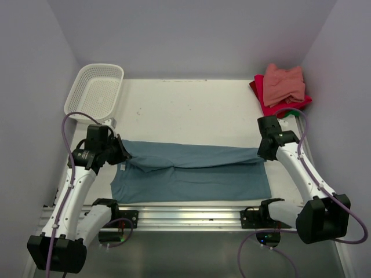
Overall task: Fold and stack the t-shirts
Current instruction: Fold the tshirt
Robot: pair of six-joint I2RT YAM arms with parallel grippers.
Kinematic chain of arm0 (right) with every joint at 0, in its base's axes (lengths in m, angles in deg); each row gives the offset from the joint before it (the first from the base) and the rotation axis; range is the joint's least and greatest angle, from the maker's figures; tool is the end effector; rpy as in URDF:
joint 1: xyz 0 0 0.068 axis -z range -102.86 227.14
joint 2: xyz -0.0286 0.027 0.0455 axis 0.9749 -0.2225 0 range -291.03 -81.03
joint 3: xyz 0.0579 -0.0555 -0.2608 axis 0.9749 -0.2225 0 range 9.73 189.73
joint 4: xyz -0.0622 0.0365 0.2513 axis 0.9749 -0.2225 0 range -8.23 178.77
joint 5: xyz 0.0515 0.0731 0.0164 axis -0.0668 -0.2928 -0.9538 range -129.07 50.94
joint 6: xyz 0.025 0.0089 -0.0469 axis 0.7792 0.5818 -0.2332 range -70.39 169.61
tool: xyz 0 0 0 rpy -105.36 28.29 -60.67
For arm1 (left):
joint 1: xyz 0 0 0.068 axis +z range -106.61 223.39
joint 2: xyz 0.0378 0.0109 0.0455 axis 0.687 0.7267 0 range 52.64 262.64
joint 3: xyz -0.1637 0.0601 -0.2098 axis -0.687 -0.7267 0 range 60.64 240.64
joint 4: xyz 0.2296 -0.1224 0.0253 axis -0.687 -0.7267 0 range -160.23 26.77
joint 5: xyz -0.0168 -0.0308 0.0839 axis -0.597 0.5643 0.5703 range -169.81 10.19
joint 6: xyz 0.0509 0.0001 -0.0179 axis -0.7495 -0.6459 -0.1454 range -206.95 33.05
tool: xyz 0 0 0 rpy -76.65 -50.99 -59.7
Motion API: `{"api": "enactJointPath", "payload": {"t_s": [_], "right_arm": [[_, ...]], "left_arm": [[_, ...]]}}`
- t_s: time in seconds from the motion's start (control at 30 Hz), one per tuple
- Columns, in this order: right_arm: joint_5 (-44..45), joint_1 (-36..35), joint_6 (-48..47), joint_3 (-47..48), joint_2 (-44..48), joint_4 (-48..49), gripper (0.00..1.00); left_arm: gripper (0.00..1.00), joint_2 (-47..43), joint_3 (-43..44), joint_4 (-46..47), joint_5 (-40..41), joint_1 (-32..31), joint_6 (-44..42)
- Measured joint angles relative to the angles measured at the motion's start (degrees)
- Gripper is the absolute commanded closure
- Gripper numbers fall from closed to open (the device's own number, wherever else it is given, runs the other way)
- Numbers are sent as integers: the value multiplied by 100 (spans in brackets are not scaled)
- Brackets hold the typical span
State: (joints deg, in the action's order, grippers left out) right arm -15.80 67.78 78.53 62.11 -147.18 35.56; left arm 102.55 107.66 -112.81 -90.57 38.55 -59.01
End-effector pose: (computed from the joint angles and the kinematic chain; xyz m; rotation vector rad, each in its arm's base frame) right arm 0.2068 0.0198 0.2567 0.5519 2.5575 -0.3338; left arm 0.1629 -0.0206 0.2766 -0.4264 2.4899 -0.4701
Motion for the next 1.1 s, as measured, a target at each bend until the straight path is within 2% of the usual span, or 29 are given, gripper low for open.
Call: {"api": "enactJointPath", "payload": {"t_s": [0.13, 0.17, 0.2, 0.27, 0.3, 0.4, 0.5, 0.63, 0.7, 0.73, 0.8, 0.9, 1.03, 1.1], "right_arm": [[72, -2, 4, 0, -177, 4, 100], [83, 0, 4, 0, -205, 7, 94], [83, 0, 4, 0, -219, 11, 68], [79, 0, 22, 0, -219, 48, 46], [13, -2, -4, 0, -216, 92, 26], [-389, -90, -114, -9, -186, 326, 17], [-1121, -544, -140, -85, -48, 883, 18], [-1705, -1836, -103, -11, -114, 1552, 28], [-1838, -2664, -125, 216, -461, 1781, 35], [-1880, -2999, -142, 391, -706, 1860, 42], [-1987, -3510, -201, 721, -1239, 2068, 46], [-1985, -4006, -339, 1115, -1862, 2214, 60], [-1945, -4548, -570, 1714, -2566, 2243, 63], [-1932, -4752, -686, 2048, -2855, 2249, 71]], "left_arm": [[100, 11, 2, -15, 2, 0, -2], [100, 17, 2, -22, 4, 0, -4], [100, 28, 2, -26, 4, 0, -4], [100, 57, 2, -26, 9, 0, -7], [100, 76, 2, -24, 9, 0, -7], [100, 164, 2, 11, 11, 0, -4], [100, 291, 2, 109, 11, 0, -2], [100, 511, 2, 367, 9, 0, 4], [100, 621, 9, 481, 9, 0, 4], [100, 688, 9, 562, 17, 0, 4], [100, 774, 11, 662, 46, 0, 4], [100, 898, 11, 828, 61, 0, 4], [100, 1104, 13, 1099, 74, 2, 17], [100, 1228, 13, 1250, 72, 7, 48]]}}
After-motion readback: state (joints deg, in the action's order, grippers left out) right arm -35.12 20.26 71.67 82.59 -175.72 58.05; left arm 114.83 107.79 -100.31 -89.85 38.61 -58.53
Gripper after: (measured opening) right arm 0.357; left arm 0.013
